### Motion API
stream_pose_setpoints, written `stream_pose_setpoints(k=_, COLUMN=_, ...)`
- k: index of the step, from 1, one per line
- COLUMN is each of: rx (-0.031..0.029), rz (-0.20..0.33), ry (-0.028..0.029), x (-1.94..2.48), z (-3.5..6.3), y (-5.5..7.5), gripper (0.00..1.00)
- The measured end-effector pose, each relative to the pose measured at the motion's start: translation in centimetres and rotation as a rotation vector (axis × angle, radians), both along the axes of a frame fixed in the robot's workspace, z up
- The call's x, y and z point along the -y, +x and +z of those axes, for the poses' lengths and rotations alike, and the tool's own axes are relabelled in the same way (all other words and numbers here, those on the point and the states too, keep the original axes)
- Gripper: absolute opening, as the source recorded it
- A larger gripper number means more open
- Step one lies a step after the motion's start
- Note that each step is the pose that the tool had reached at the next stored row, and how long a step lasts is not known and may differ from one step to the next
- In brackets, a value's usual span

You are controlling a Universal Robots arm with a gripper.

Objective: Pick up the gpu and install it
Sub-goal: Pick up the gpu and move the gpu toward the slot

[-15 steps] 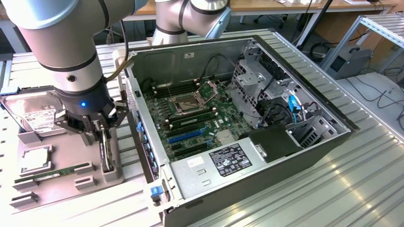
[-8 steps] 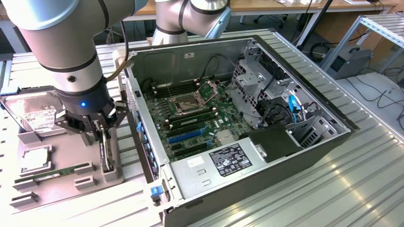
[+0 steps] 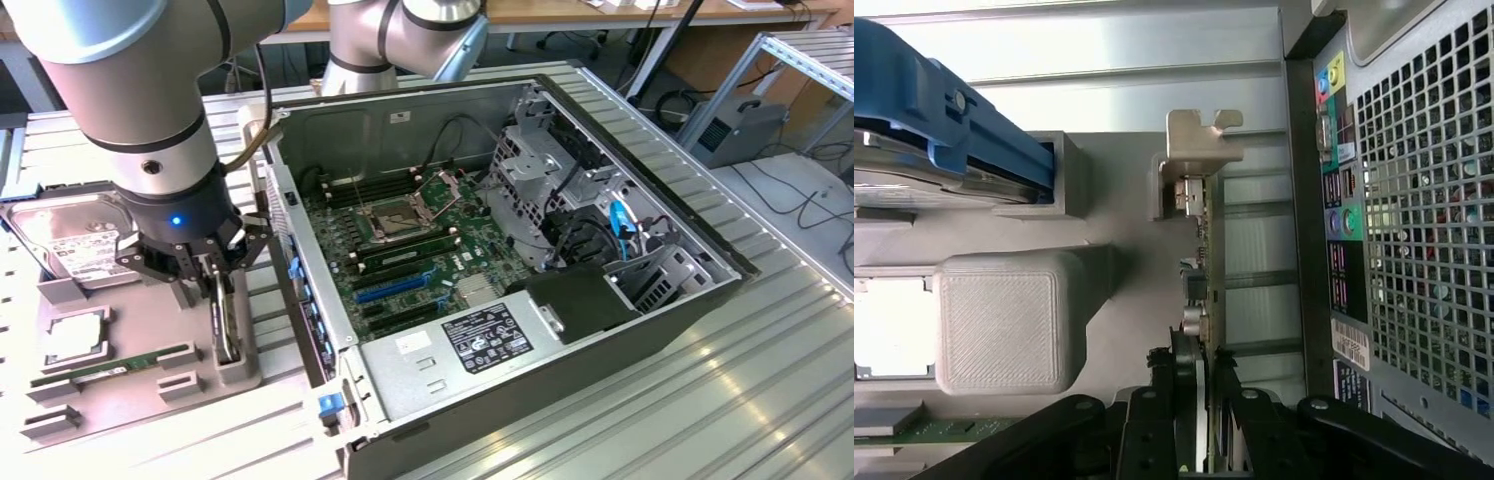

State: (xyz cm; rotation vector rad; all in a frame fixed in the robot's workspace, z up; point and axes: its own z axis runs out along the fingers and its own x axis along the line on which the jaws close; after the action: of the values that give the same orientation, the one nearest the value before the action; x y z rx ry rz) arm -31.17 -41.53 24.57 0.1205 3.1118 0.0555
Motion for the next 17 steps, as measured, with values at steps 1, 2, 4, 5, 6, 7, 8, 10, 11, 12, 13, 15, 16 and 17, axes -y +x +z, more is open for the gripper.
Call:
stream_pose_setpoints(k=1, rx=-0.0005, rz=0.0, ry=-0.0005, x=0.01, z=0.1, y=0.0, gripper=0.27)
stream_pose_setpoints(k=2, rx=-0.0003, rz=0.0, ry=-0.0003, x=0.01, z=0.16, y=0.0, gripper=0.27)
stream_pose_setpoints(k=4, rx=-0.0004, rz=0.0, ry=-0.0004, x=0.0, z=0.27, y=0.0, gripper=0.27)
stream_pose_setpoints(k=5, rx=-0.0006, rz=0.0, ry=-0.0005, x=0.01, z=0.34, y=-0.01, gripper=0.27)
stream_pose_setpoints(k=6, rx=-0.0005, rz=0.0, ry=-0.0005, x=0.01, z=0.38, y=-0.01, gripper=0.27)
stream_pose_setpoints(k=7, rx=-0.0004, rz=0.0, ry=-0.0004, x=0.0, z=0.41, y=0.0, gripper=0.27)
stream_pose_setpoints(k=8, rx=-0.0001, rz=0.0, ry=-0.0001, x=0.0, z=0.41, y=0.0, gripper=0.27)
stream_pose_setpoints(k=10, rx=-0.0005, rz=0.0, ry=-0.0004, x=0.01, z=0.46, y=-0.01, gripper=0.27)
stream_pose_setpoints(k=11, rx=-0.0004, rz=0.0, ry=-0.0004, x=0.0, z=0.49, y=-0.01, gripper=0.27)
stream_pose_setpoints(k=12, rx=-0.0006, rz=0.0, ry=-0.0005, x=0.01, z=0.52, y=-0.01, gripper=0.27)
stream_pose_setpoints(k=13, rx=-0.0004, rz=0.0, ry=-0.0004, x=0.01, z=0.53, y=0.0, gripper=0.27)
stream_pose_setpoints(k=15, rx=-0.0004, rz=0.0, ry=-0.0004, x=0.0, z=0.57, y=-0.01, gripper=0.27)
stream_pose_setpoints(k=16, rx=-0.0004, rz=0.0, ry=-0.0004, x=0.01, z=0.59, y=-0.01, gripper=0.27)
stream_pose_setpoints(k=17, rx=-0.0005, rz=0.0, ry=-0.0004, x=0.01, z=0.62, y=-0.01, gripper=0.27)
